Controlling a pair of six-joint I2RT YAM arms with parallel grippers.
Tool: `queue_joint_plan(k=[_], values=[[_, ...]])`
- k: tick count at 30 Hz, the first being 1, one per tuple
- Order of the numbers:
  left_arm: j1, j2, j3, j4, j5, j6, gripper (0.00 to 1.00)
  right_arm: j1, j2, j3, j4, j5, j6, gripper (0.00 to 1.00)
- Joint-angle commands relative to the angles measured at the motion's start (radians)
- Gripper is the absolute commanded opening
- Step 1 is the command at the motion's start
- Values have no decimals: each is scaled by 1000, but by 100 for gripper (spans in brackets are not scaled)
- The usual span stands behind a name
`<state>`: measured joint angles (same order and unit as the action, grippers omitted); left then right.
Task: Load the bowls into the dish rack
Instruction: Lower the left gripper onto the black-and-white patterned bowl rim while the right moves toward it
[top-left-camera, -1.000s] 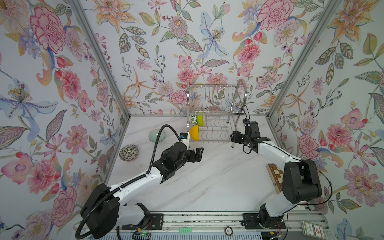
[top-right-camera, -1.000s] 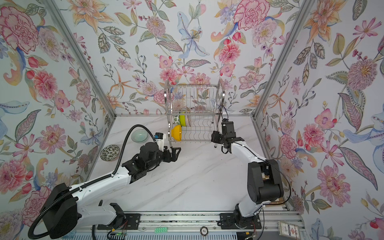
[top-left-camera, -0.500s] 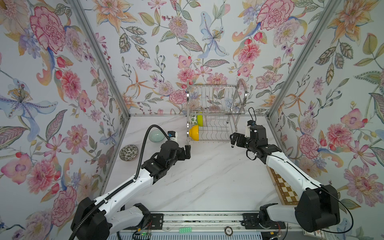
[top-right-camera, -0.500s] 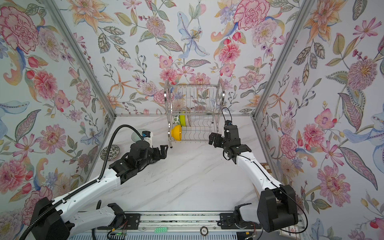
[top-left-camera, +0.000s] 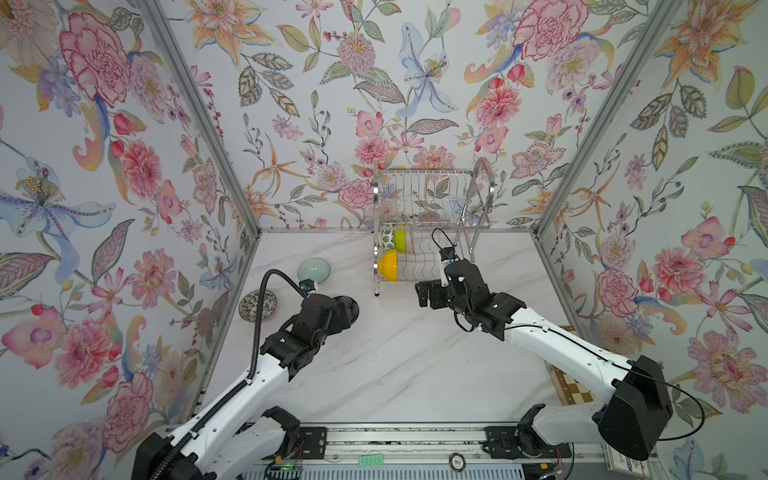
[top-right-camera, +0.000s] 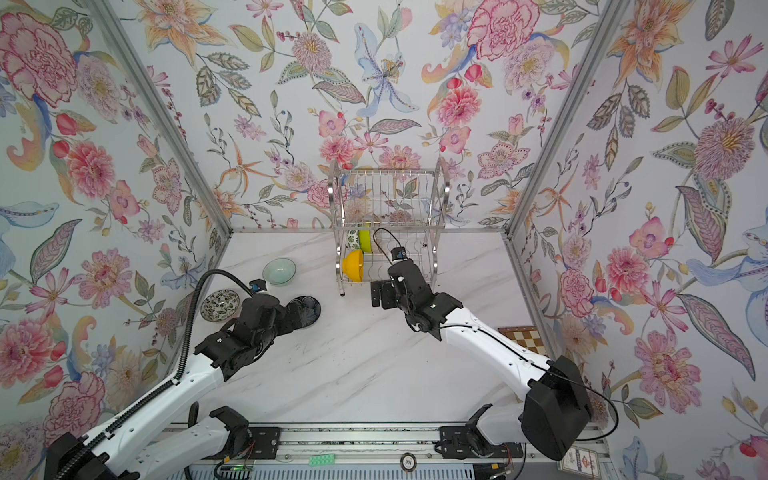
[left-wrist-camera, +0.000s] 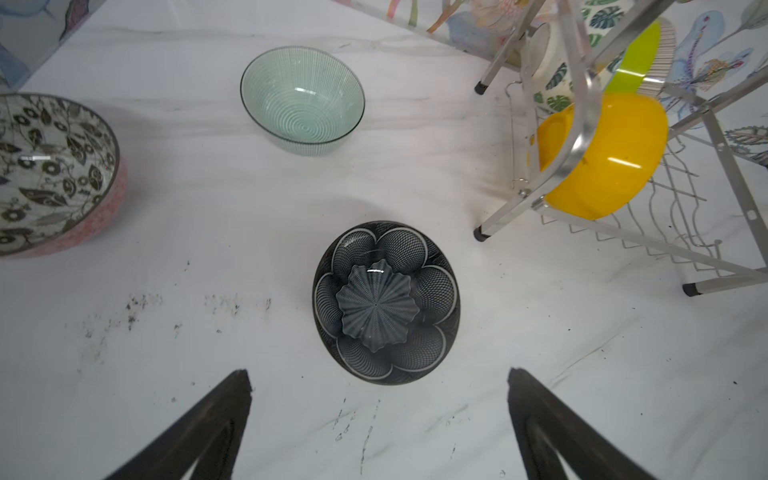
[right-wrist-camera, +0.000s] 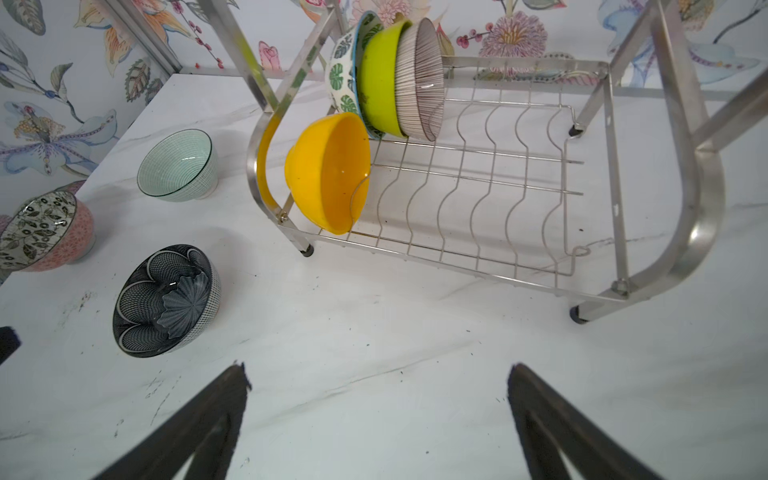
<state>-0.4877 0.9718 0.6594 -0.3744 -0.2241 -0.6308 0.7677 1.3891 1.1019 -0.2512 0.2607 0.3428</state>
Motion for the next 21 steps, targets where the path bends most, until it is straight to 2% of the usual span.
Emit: queue_joint_plan(k=[1, 6, 8, 13, 21], values=[[35, 1, -53, 17, 93, -72, 97, 93, 70, 84, -67, 177, -88, 99], [64, 27, -104, 69, 113, -100, 90, 184, 159, 172, -110, 317, -144, 99], [101, 40, -131, 102, 166, -119, 85, 199, 180, 191, -111, 344, -161, 99], [165, 96, -165, 181, 244, -145, 76, 206, 204, 217, -112, 313, -173, 99], [187, 241, -127, 236, 287, -141, 62, 206, 187, 152, -81, 287, -182, 99]])
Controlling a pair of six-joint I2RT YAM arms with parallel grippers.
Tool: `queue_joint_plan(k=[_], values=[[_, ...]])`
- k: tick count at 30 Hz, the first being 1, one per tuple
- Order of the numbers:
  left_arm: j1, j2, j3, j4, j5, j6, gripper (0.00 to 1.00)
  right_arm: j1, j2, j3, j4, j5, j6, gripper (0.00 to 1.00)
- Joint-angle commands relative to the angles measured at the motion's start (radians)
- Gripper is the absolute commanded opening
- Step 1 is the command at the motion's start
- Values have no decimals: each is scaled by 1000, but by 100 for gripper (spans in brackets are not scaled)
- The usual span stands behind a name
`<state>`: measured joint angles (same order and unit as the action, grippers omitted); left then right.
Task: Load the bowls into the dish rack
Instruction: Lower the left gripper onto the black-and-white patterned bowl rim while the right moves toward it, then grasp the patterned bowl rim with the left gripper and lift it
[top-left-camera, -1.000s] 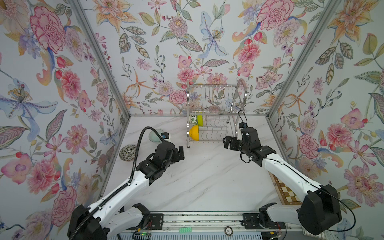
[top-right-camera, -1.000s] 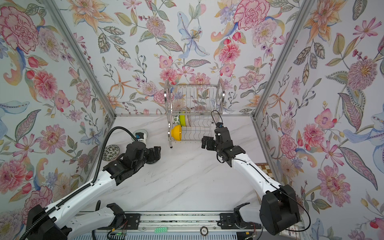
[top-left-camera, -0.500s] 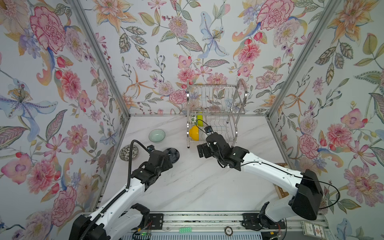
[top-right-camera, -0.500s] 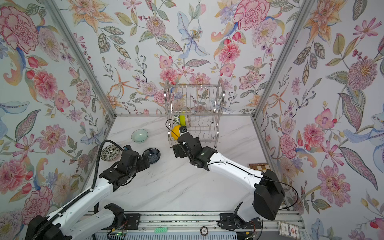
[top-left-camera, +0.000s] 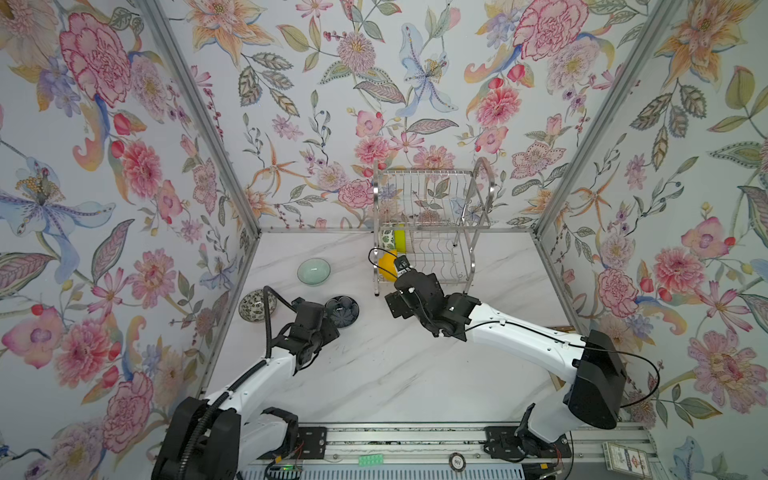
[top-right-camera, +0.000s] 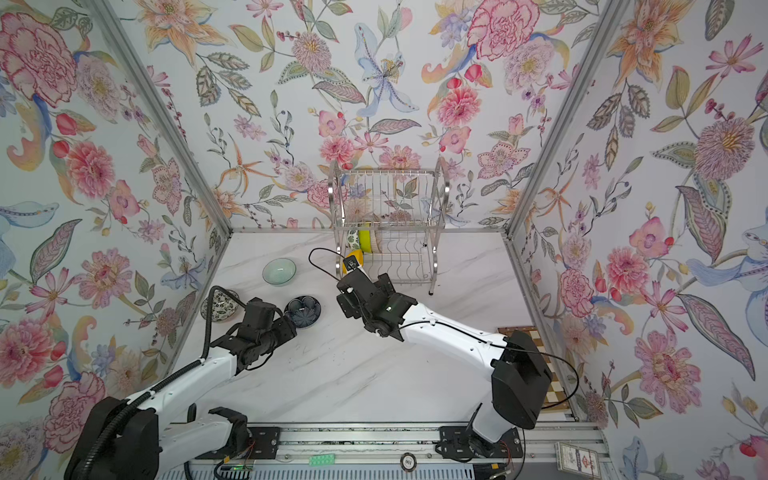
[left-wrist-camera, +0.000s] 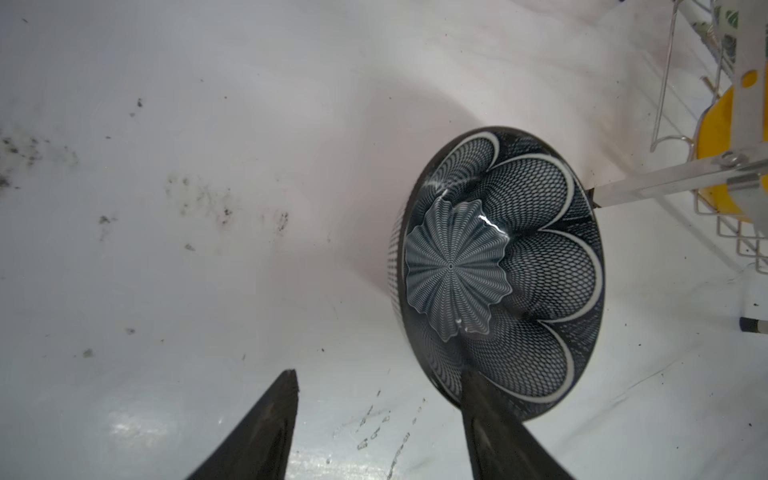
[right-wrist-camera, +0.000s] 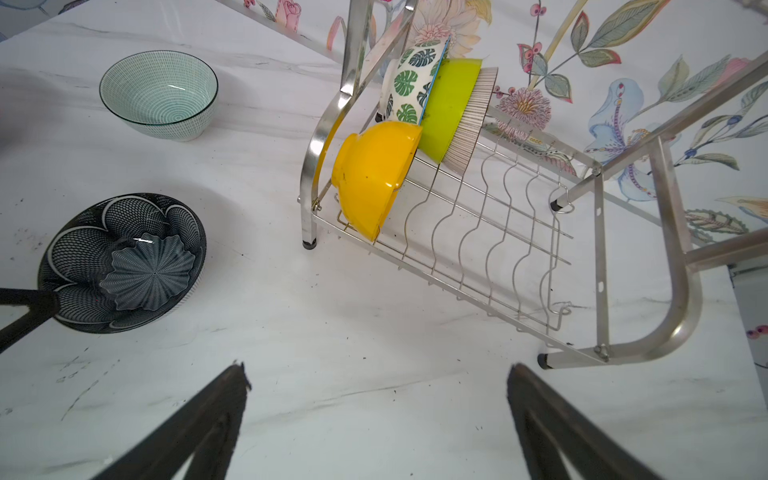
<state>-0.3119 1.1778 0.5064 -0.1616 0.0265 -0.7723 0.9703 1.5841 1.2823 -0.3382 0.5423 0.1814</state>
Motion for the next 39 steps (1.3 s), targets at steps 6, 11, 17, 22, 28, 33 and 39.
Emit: queue_joint_plan(k=[6, 11, 17, 22, 28, 33, 39], values=[[15, 105, 44, 37, 43, 2, 47, -21, -20, -90, 47, -30, -16, 99], [16, 111, 53, 30, 25, 28, 34, -29, 0, -90, 46, -26, -14, 99], [15, 126, 84, -20, -9, 104, 24, -43, -5, -105, 53, -12, -7, 99], [15, 128, 96, -27, -27, 138, 16, -59, -13, -123, 64, -12, -3, 99], [16, 125, 92, -30, -39, 175, 12, -65, -15, -127, 65, -7, 16, 99], [14, 94, 82, -3, 2, 173, 1, -67, -20, -141, 70, -5, 49, 99], [-65, 53, 126, -5, 49, 191, 0, -82, -51, -162, 55, -20, 112, 99]])
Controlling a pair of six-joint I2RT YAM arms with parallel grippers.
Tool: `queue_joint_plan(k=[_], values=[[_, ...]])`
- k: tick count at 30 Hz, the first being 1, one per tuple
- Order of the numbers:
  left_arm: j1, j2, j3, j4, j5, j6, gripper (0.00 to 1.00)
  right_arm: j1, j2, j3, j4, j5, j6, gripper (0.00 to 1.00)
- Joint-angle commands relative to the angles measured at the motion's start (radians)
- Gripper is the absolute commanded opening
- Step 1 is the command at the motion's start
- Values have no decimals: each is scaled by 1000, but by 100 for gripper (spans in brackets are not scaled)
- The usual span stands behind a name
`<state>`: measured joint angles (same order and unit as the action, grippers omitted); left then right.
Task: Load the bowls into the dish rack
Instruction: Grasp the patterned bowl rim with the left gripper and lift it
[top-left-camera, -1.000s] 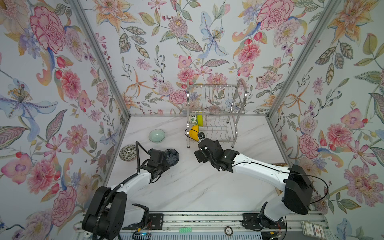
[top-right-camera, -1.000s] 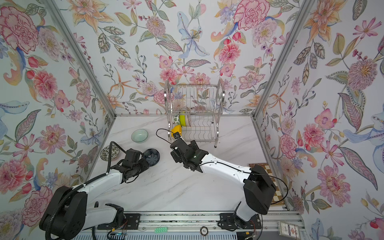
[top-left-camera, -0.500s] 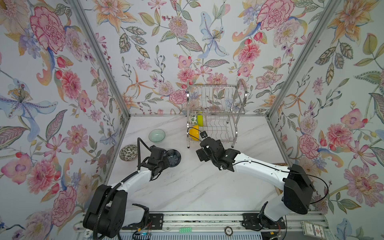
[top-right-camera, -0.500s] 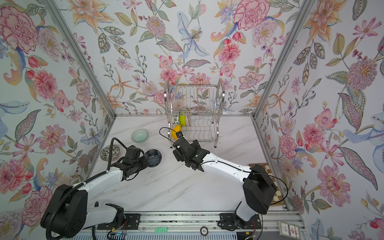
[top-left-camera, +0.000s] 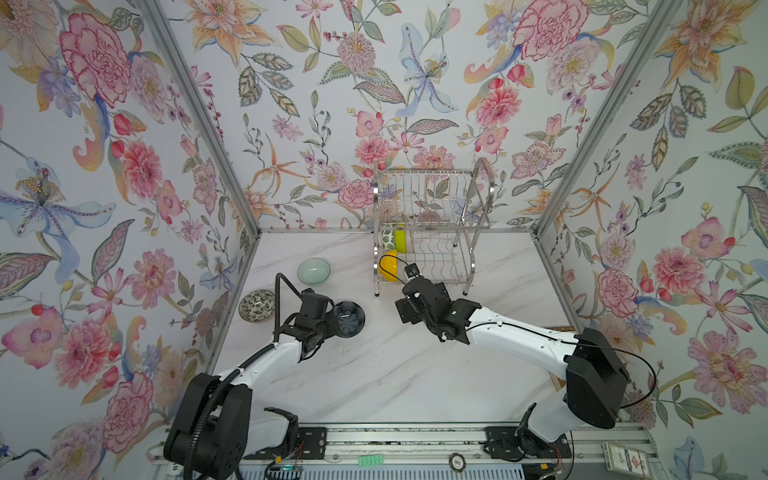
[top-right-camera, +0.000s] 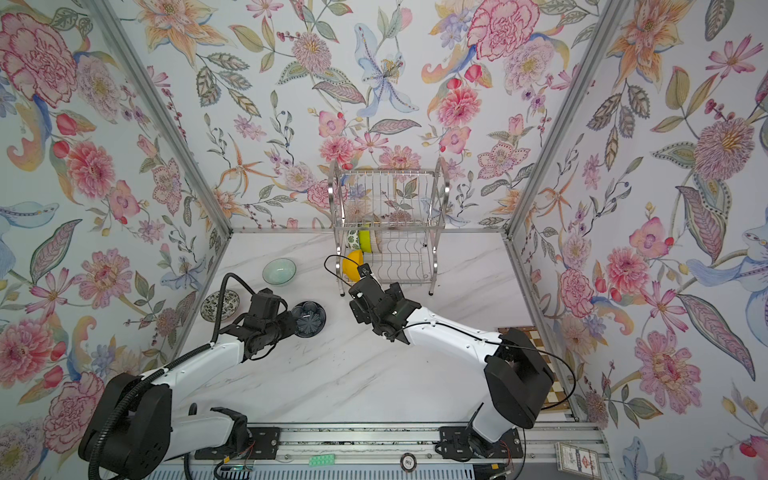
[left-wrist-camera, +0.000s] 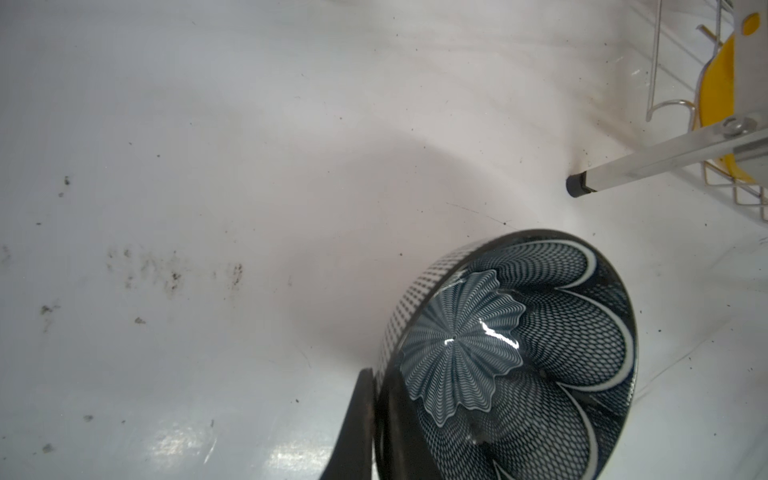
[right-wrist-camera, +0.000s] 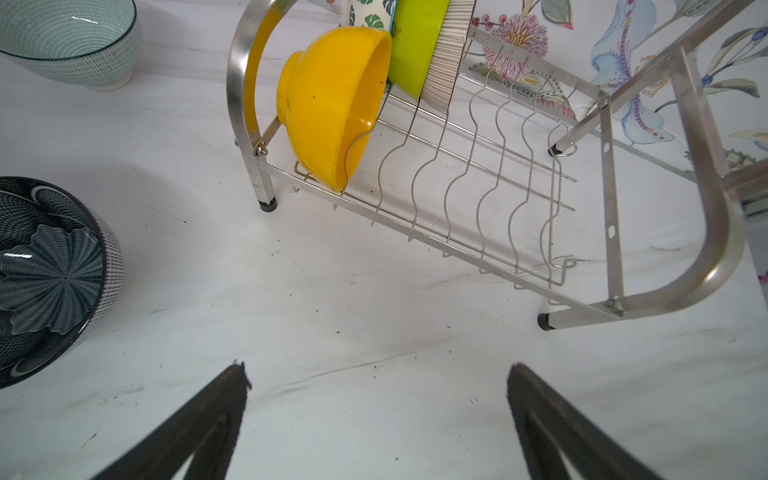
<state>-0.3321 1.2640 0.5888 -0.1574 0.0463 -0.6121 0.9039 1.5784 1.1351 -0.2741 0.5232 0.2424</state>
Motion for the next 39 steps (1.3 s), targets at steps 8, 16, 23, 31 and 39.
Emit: queue_joint_plan(k=[8, 16, 23, 31, 39], values=[[-257, 80, 177, -23, 36, -16, 0, -157, -147, -33, -112, -128, 208, 99], [-427, 268, 318, -4, -20, -31, 0, -307, -249, -123, -141, -300, 292, 99], [-467, 388, 364, 51, -7, -68, 0, -349, -263, -177, -155, -391, 343, 99], [-469, 440, 411, 14, -7, -56, 8, -349, -250, -259, -77, -503, 436, 99], [-469, 412, 416, 4, -19, -52, 34, -331, -190, -269, -38, -531, 466, 88]])
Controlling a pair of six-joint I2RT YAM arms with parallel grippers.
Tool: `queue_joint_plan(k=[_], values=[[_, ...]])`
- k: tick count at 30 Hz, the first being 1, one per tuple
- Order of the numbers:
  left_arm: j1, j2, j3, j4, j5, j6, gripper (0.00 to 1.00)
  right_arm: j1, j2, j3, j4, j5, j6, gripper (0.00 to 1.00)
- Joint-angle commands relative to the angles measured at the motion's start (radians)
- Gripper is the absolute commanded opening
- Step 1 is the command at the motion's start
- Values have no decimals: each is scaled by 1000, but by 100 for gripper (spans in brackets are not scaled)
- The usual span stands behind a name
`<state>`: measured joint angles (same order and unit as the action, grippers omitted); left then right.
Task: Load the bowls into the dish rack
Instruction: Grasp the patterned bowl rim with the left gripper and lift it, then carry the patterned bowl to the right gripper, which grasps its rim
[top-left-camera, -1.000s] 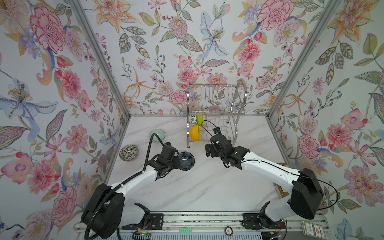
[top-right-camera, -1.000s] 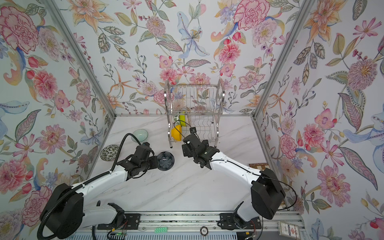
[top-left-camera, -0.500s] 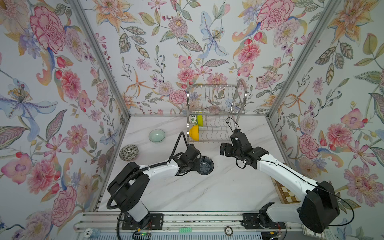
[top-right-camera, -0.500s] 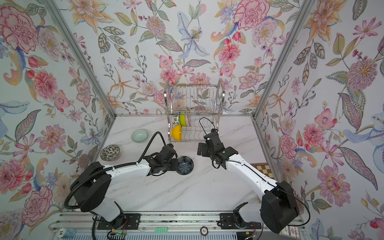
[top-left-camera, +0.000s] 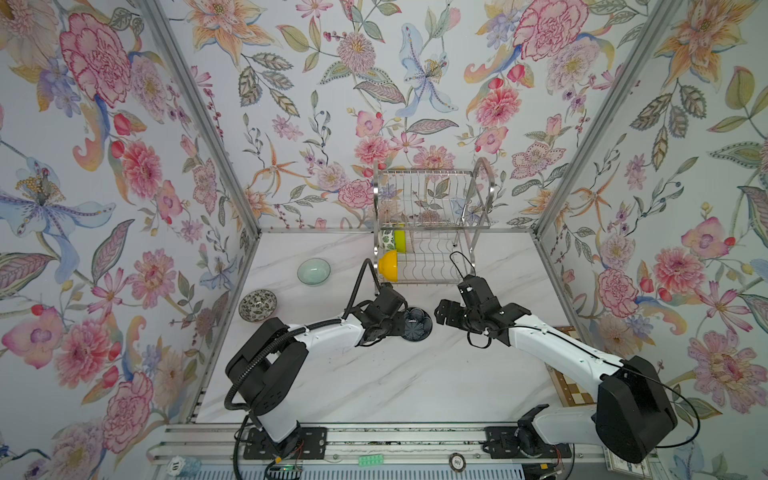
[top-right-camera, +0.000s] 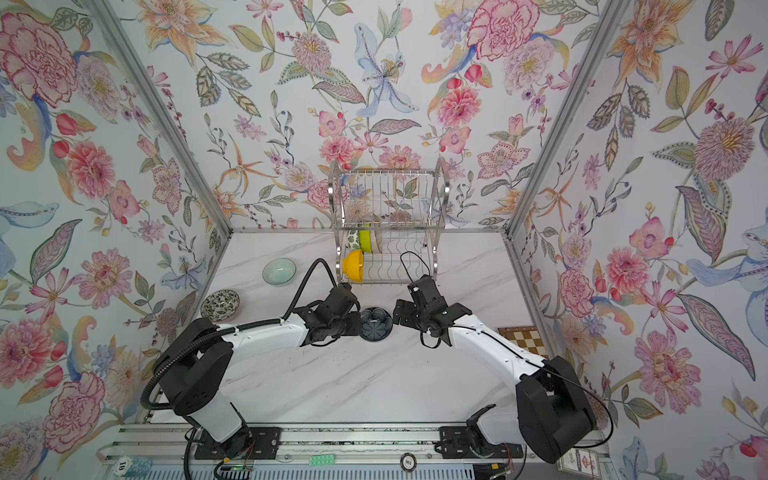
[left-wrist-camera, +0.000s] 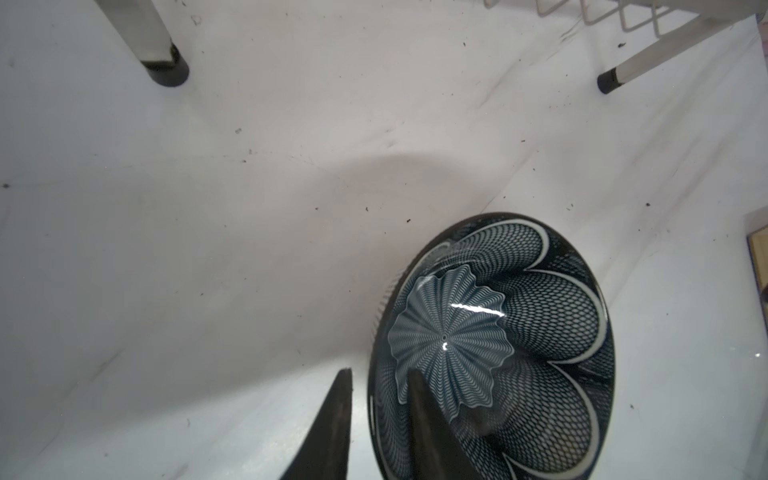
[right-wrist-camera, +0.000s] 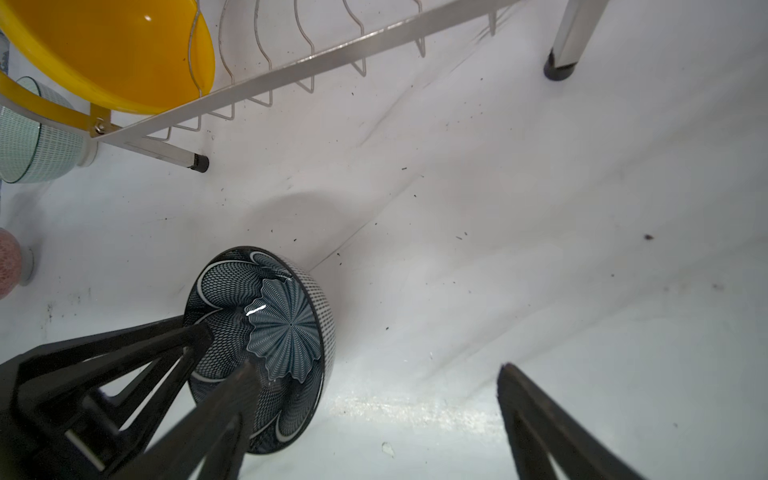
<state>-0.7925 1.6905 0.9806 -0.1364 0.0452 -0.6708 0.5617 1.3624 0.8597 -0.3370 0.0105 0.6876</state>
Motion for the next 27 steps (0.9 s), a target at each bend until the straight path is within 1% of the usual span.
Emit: queue_joint_plan(k=[1, 8, 10, 12, 17, 18, 19, 21, 25, 27], values=[[-8, -20, 24, -16, -22, 7, 37, 15, 37, 9, 31, -18, 21, 87], [8, -85, 24, -49, -50, 32, 50, 52, 111, 36, 50, -28, 37, 83], [25, -118, 18, -65, -68, 48, 55, 68, 134, 47, 54, -23, 39, 82], [44, -188, 7, -78, -84, 60, 61, 78, 156, 56, 55, -17, 39, 79], [85, -308, -35, -109, -147, 93, 80, 96, 200, 68, 68, -9, 39, 67], [91, -332, -45, -116, -160, 103, 85, 97, 209, 71, 70, -10, 41, 63], [94, -350, -53, -119, -170, 113, 87, 97, 215, 71, 71, -9, 42, 59], [99, -385, -65, -140, -211, 129, 98, 101, 230, 77, 74, -10, 43, 52], [111, -436, -94, -162, -265, 155, 99, 105, 253, 86, 75, -3, 43, 40], [112, -464, -113, -163, -324, 137, 99, 107, 261, 89, 76, -1, 47, 33]])
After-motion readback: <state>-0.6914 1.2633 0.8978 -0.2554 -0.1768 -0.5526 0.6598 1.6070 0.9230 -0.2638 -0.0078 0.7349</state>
